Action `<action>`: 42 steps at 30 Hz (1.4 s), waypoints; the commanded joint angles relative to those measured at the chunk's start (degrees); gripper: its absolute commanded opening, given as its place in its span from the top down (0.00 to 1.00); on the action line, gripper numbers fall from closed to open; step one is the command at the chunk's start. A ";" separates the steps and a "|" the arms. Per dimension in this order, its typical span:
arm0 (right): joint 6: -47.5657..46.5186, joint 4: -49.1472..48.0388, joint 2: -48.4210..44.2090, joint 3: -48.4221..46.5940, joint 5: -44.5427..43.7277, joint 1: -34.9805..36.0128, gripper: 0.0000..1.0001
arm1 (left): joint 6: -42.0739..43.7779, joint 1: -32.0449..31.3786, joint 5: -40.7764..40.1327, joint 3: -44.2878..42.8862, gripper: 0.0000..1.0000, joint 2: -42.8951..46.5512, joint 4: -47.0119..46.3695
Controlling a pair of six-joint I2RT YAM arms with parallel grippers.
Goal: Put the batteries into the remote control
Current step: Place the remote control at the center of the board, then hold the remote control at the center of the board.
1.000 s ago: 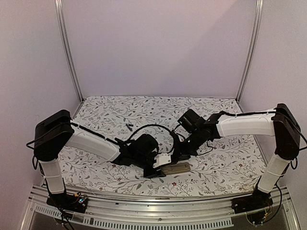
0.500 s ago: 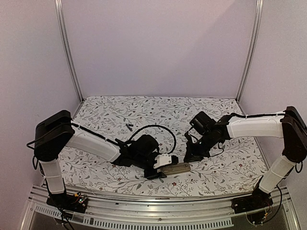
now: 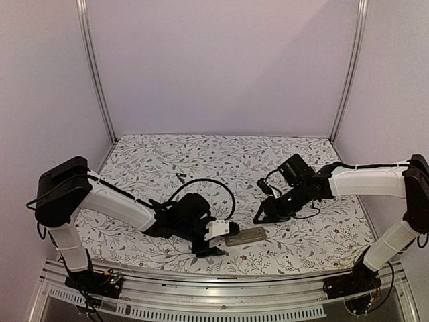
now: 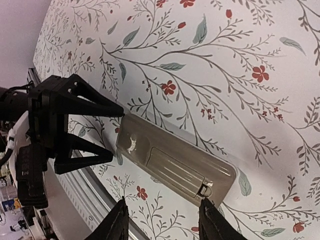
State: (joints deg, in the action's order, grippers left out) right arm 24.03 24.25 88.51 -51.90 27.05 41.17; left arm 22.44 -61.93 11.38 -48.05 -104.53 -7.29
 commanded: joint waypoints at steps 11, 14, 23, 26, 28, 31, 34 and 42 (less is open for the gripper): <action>-45.56 -15.87 -16.11 12.06 11.10 -2.68 0.53 | -3.89 1.54 1.04 5.90 0.29 -1.84 -10.84; -36.26 -20.38 -14.18 13.05 13.64 -5.10 0.46 | -3.73 1.54 -0.36 4.30 0.29 -3.40 -10.46; -3.40 -25.56 -6.58 14.93 8.46 -6.38 0.43 | -2.45 0.78 0.11 2.91 0.28 -3.72 -10.91; 1.61 -19.43 -4.78 12.15 4.19 -6.54 0.48 | -1.50 0.67 -2.89 0.24 0.27 -6.68 -9.58; 4.97 -16.25 -4.65 10.06 3.64 -6.50 0.51 | -0.93 0.63 -3.97 -1.47 0.27 -8.45 -8.46; 9.77 -12.34 -6.78 9.22 2.08 -6.03 0.57 | -1.20 0.65 -3.33 -0.57 0.28 -8.20 -9.91; 12.37 -6.40 -9.45 8.84 -3.09 -4.83 0.65 | -1.60 0.70 -2.68 0.41 0.30 -8.05 -10.23; 15.43 5.03 -2.47 0.28 -8.78 1.50 0.77 | -1.80 0.71 -0.73 0.07 0.52 -7.89 -8.84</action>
State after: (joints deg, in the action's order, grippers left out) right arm 37.50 21.02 82.00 -45.80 23.59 39.48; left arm 20.14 -61.12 10.72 -49.23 -110.72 -20.23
